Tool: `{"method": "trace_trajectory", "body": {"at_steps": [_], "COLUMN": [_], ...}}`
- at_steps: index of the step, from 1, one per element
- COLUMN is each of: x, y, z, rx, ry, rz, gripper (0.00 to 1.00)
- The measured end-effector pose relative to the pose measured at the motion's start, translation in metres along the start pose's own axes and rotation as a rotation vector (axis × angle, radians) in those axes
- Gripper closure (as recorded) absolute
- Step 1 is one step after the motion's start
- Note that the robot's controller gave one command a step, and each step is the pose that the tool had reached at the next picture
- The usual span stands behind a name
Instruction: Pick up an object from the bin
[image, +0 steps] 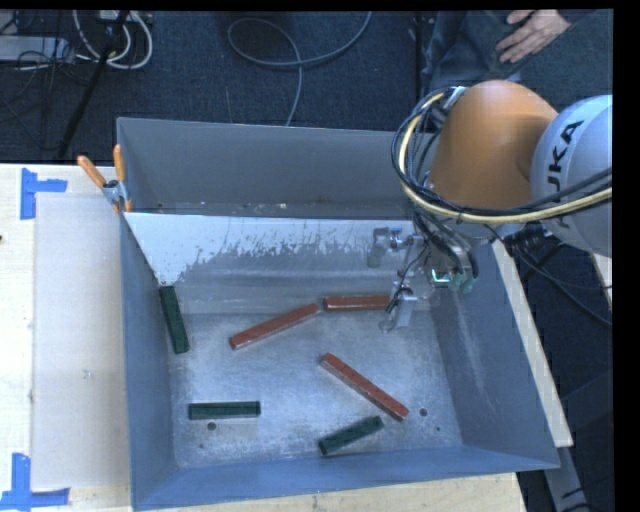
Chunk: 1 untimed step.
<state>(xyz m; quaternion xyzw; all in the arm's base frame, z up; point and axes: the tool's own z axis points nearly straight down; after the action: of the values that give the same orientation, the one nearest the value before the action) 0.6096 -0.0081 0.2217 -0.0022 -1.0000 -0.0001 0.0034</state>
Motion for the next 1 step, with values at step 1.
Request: {"method": "trace_trajectory", "body": {"at_steps": [1], "x": [0.0650], "y": [-0.0146], "z": [0.1559], "rx": [-0.001], "ry": [0.000], "rz": [0.300], "gripper": [0.00]}}
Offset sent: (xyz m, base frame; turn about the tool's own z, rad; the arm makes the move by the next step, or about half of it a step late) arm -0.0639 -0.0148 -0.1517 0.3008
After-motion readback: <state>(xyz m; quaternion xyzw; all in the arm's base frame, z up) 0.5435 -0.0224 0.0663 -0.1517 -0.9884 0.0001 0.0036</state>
